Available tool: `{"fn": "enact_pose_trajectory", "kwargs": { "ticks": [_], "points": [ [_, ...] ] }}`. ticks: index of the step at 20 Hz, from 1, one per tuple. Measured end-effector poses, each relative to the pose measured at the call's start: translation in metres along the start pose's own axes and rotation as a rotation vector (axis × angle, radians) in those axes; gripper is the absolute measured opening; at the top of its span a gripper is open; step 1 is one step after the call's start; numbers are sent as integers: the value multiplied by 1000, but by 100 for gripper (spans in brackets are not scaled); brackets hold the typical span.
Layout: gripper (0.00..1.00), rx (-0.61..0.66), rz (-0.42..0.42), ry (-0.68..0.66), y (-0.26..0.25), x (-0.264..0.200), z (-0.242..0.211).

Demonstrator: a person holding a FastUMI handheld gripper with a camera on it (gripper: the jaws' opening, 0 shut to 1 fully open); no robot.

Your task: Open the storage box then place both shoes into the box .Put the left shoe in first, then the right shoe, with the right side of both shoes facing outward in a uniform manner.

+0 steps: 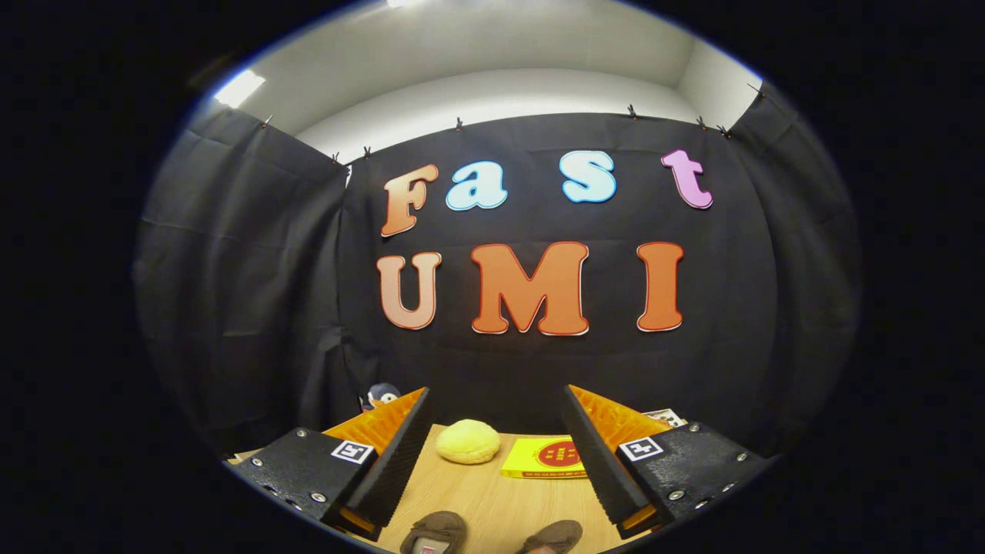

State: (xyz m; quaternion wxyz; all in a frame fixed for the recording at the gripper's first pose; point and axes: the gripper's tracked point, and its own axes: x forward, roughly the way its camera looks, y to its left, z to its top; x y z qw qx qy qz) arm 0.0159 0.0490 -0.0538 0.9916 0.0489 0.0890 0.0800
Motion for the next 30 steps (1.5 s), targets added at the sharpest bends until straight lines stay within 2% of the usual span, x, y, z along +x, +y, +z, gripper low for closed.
{"fn": "enact_pose_trajectory", "kwargs": {
  "ticks": [3,7,14,19,22,25,27,30],
  "points": [
    [100,64,69,54,22,2,-20],
    [100,194,172,190,57,6,-62],
    [97,311,338,577,125,-3,-174],
    [95,584,498,812,182,-19,-225],
    [96,689,563,903,199,-26,-250],
    [95,781,602,950,214,-25,-268],
    [95,808,587,991,222,-21,-286],
    [95,827,608,1015,231,-20,-301]
  ]
}}
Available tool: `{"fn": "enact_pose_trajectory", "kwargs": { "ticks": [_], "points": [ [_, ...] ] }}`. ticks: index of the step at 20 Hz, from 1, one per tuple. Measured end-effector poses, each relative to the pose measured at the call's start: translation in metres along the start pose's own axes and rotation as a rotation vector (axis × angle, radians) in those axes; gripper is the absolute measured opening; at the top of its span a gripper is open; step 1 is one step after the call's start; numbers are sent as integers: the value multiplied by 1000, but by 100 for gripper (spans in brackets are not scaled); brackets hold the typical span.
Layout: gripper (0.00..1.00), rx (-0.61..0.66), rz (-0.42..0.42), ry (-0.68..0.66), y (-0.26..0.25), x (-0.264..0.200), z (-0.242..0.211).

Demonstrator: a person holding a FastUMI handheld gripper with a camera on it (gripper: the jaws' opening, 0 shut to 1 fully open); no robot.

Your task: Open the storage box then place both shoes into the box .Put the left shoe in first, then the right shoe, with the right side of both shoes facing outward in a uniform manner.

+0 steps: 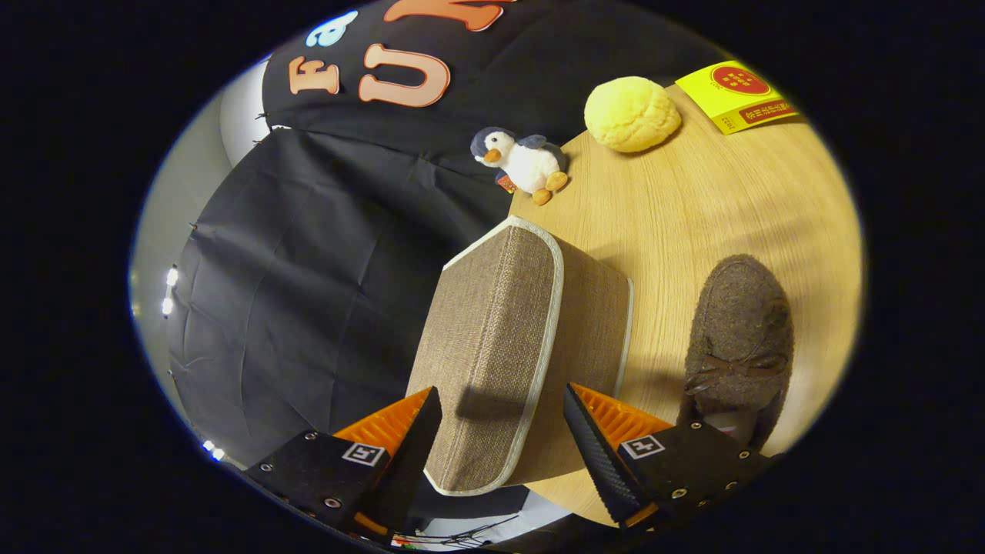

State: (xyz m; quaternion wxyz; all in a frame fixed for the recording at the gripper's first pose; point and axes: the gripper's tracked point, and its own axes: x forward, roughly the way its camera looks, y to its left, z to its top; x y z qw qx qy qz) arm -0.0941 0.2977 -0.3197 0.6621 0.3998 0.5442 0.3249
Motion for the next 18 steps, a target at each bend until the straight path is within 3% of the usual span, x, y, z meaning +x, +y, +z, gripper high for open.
{"fn": "enact_pose_trajectory", "kwargs": {
  "ticks": [6,8,12,15,16,18],
  "points": [
    [95,106,115,28,9,13,-3],
    [88,146,147,14,14,9,1],
    [62,145,133,-30,14,-22,7],
    [30,163,192,-132,34,-40,32],
    [24,174,203,-145,39,-40,38],
    [17,131,139,-134,34,-30,36]
  ]
}}
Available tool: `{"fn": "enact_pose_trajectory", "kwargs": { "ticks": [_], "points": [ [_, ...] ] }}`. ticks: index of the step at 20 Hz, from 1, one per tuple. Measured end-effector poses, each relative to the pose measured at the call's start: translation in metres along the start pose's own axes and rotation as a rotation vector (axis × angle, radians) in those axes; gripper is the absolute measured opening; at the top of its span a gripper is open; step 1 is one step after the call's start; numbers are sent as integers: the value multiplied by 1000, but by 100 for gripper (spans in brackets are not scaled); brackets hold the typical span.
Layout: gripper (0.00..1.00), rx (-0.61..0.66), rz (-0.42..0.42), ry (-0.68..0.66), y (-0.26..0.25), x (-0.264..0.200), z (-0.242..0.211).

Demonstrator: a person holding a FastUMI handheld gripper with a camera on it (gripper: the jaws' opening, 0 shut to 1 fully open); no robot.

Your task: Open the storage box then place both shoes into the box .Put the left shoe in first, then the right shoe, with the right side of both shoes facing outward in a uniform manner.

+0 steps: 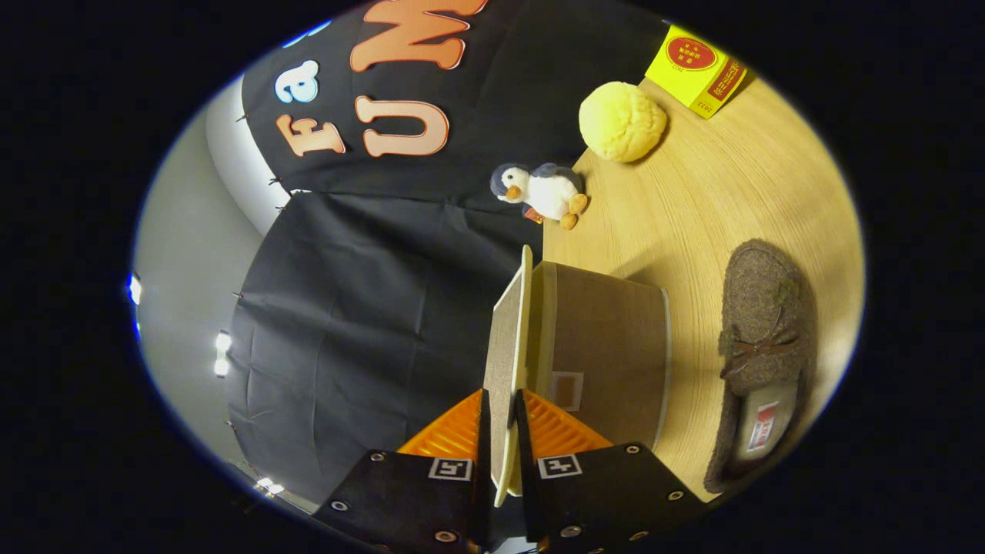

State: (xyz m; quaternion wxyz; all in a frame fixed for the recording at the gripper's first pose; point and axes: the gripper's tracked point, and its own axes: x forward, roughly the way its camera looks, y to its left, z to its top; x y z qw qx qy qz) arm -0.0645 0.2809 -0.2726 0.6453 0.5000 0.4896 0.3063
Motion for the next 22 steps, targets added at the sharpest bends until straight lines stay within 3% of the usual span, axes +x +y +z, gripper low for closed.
{"fn": "enact_pose_trajectory", "kwargs": {
  "ticks": [4,6,8,12,22],
  "points": [
    [17,38,-112,58,-23,12,-18],
    [16,96,-99,50,-16,15,-16],
    [6,98,-89,17,-2,15,-9],
    [4,104,16,-29,49,6,4],
    [5,-119,65,-9,168,65,0]
  ]
}}
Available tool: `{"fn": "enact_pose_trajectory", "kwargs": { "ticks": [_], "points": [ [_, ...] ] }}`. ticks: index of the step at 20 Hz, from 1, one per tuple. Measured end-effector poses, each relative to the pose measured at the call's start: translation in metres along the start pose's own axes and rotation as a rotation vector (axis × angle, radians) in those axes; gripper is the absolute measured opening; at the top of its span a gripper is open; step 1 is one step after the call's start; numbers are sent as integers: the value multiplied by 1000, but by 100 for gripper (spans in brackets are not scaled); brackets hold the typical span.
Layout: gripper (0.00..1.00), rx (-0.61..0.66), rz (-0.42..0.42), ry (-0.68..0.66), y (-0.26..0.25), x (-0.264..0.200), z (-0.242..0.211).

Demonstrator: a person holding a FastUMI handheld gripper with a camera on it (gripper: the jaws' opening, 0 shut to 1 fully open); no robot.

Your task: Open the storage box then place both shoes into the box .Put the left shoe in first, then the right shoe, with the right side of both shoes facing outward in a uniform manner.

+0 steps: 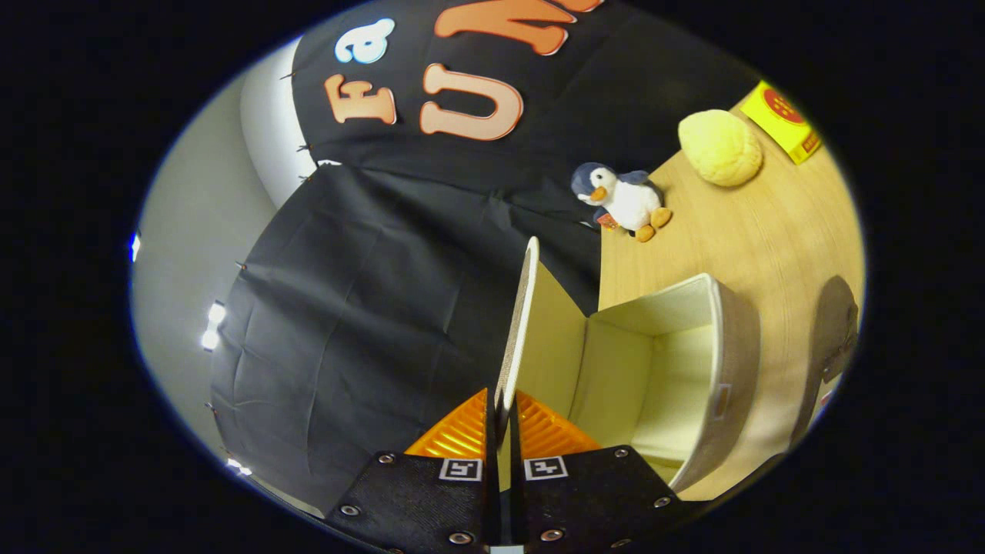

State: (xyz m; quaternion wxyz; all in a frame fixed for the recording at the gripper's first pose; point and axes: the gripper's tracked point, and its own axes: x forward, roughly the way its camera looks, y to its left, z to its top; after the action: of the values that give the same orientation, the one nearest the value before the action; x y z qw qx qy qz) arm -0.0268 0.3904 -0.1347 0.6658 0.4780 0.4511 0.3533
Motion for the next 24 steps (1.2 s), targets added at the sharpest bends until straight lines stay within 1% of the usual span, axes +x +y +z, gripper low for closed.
{"fn": "enact_pose_trajectory", "kwargs": {
  "ticks": [2,4,5,6,7,8,9,11,13,15,18,20,24],
  "points": [
    [7,-34,12,13,19,23,-4],
    [13,-79,3,24,32,48,-10],
    [23,-98,6,32,39,60,-14],
    [30,-109,18,51,46,69,-22],
    [46,-115,31,74,53,74,-30],
    [53,-121,33,90,56,78,-39],
    [68,-136,25,91,53,80,-42],
    [80,-176,-9,77,43,76,-41],
    [84,-203,-54,55,26,66,-36],
    [85,-217,-100,30,4,48,-28],
    [86,-253,-198,-30,-32,12,-10],
    [87,-300,-292,-66,-68,-20,-1],
    [88,-390,-513,-101,-148,-88,14]
  ]
}}
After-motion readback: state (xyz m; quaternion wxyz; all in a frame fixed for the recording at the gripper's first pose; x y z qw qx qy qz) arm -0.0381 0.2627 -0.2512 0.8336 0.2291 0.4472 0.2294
